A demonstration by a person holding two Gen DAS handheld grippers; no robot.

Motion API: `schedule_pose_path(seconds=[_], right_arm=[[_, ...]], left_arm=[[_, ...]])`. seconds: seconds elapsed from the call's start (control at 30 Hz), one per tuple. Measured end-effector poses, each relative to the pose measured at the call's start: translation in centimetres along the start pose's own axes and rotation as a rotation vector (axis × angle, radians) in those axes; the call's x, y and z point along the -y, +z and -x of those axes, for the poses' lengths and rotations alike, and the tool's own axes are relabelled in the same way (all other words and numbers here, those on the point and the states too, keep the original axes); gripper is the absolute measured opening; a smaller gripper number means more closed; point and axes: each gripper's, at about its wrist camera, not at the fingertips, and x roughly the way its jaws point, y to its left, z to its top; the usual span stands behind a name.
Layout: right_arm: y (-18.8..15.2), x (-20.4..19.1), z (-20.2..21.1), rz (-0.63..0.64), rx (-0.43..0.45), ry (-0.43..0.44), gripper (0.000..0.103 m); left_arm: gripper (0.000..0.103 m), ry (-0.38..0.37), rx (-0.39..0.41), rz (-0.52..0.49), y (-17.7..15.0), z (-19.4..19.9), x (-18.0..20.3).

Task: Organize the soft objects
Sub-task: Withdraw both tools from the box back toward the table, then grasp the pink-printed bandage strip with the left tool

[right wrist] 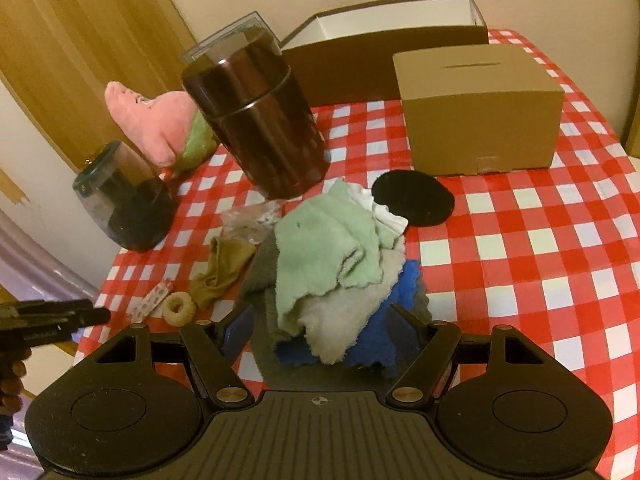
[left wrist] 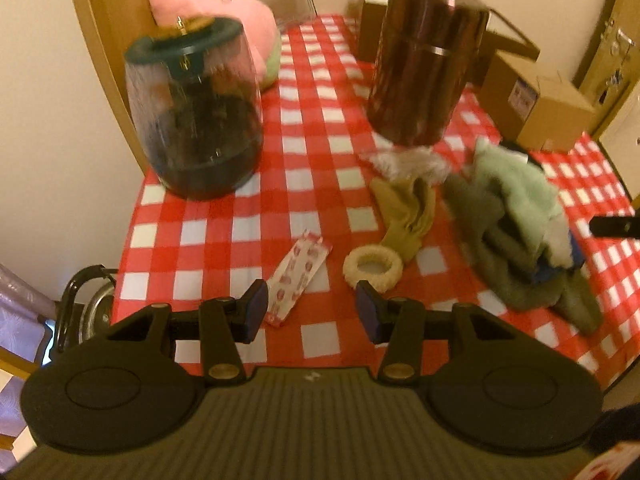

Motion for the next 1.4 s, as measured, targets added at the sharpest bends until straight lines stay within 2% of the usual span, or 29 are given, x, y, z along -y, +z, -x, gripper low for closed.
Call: schedule_pose_path(seconds=[0.4,0.67,0.83,1.1,1.17,1.2,1.23,1.4], right_arm=[[0.0,0.7,-1.6,-0.048,-0.025,-0.043,0.073],[0.0,1.2,-1.8,-0.087,-0.028,-0.08,0.073],[-0.1,1.4,-2.0,-0.107,-0.03,-0.094,0.073],[0.1,0.6,-2.6,-0.081,-0.023,-0.087,0.073],[0.1,0.3,-2.7,-0.066,-0.02,-0.089,0.073],[0.2,0.2,-2.7,-0.059,-0.018,-0.089,0.073],[0.2,0.1,-2.8,-0.053,-0.017,-0.088,0.073],[0.5,-0.6,-3.2,-0.007,-0.009,-0.084,0.073]], left_arm=[[0.045,0.009,-0.053,-0.125,0.2,-5.4,-1.0],[0.042,-0.025,-0.081,-0.134,0.6,-7.6,-1.8],[0.027,-0.057,-0.082,-0.14,0.5,-7.5,-1.6],[0.02,-0.069,-0.082,-0.106,0.7,-7.2,-1.5],[0.014,-0.076,-0.074,-0.089,0.8,-6.9,-1.6],[0.002,-0.082,-0.067,-0.08,0.9,-6.7,-1.7],[0.001,-0.086,-0.066,-0.072,1.0,-6.5,-1.8],[0.006,-0.07,-0.07,-0.046,1.5,-6.3,-2.0]])
